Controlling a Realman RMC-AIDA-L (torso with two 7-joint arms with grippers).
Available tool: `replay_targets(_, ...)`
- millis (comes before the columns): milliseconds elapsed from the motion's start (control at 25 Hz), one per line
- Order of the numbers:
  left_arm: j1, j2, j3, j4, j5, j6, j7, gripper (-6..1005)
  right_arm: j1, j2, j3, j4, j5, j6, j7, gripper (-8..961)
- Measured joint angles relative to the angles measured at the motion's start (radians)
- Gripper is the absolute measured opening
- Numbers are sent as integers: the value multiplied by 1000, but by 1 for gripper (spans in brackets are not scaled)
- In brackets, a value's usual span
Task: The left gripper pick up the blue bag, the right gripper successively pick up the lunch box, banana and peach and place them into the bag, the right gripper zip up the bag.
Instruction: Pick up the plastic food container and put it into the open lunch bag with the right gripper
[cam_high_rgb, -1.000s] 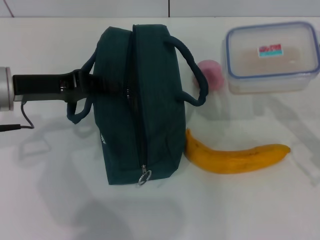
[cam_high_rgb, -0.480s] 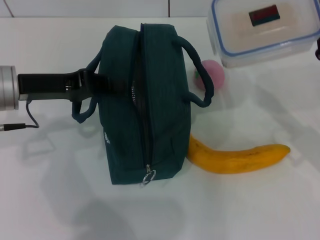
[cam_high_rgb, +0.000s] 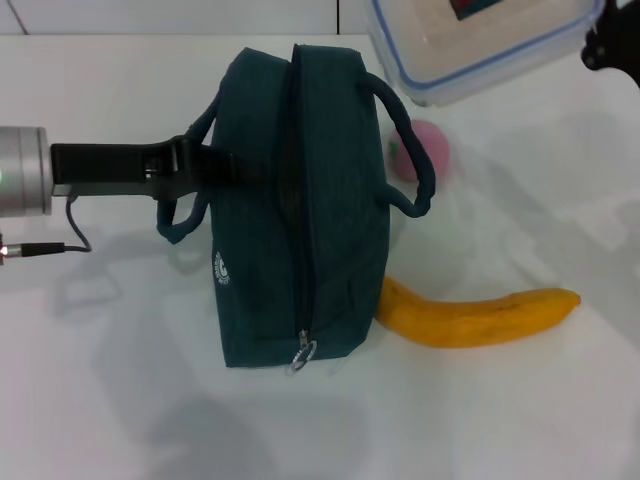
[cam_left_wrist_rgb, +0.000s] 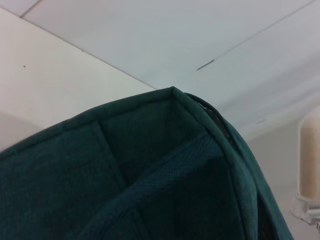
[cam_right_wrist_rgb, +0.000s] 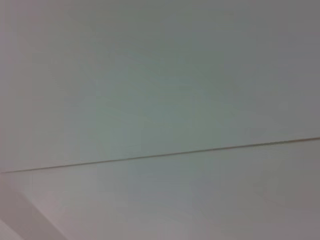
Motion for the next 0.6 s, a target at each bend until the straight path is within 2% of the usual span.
replay_targets(600, -16, -5, 30, 0, -5, 0, 0, 37, 129, 0, 3, 45, -19, 118, -69, 93)
